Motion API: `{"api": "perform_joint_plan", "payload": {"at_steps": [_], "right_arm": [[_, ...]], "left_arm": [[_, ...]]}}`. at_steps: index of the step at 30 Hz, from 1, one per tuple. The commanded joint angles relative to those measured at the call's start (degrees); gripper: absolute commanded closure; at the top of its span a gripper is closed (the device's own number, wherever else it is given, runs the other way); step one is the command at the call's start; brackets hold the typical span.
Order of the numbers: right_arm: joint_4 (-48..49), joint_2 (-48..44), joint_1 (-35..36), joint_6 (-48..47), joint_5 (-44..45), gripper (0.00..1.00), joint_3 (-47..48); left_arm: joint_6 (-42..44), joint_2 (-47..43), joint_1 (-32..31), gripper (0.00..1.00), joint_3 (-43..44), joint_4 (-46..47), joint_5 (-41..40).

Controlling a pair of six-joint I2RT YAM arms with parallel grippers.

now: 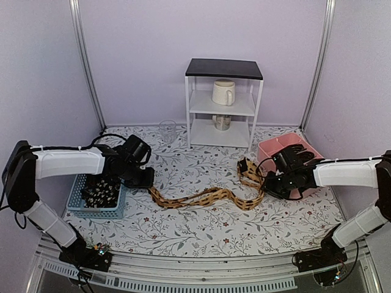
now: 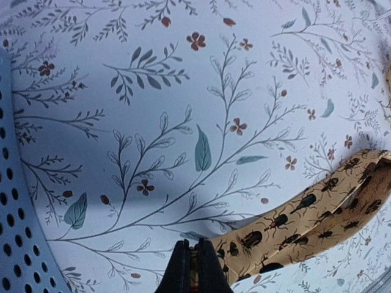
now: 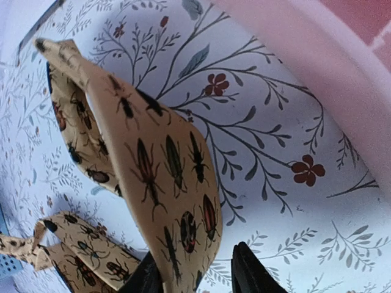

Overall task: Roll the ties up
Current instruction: Flatten out the tie at the center of the board.

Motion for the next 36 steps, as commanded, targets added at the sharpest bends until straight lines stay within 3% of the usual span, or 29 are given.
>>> {"api": "perform_joint_plan", "payload": {"at_steps": [1,4,8,12,17,24,30,36], "right_arm": [[-6.2,-4.5,0.4,0.2,0.1,0.58,5.4],[-7.3,-2.1,0.4,-9.1,-1.2,0.47,12.6],[-8.3,4.9,0.3,-21.0,-1.5,0.25,21.3],[-11.7,15.1,-0.4,-24.4,0.7,0.12,30.2],[-16.3,27.4,-0.7,-27.3,1.9,0.11,41.7],[-21.1,39.3,-1.3,-29.0,2.0,0.23,50.7],[-23.3,42.9,-1.6,-29.7,5.7,0.24,54.1],[-23.6,43.1,-2.1,-33.6,2.6,0.14,55.4]], "left_arm": [[0.2,-2.7,0.0,1.00,-1.6,1.7,2.9],[0.3,-3.2,0.1,1.00,-1.8,2.4,3.1],[0.3,-3.6,0.0,1.00,-2.4,3.3,3.4],[0.3,-3.9,0.0,1.00,-2.9,3.9,3.7],[0.3,-4.2,-0.1,1.00,-3.3,4.7,4.2],[0.4,-4.5,-0.3,1.00,-2.9,4.6,3.7],[0.4,-4.7,-0.3,1.00,-3.2,4.5,3.7],[0.3,-4.8,-0.3,1.00,-3.1,4.5,3.3]]}}
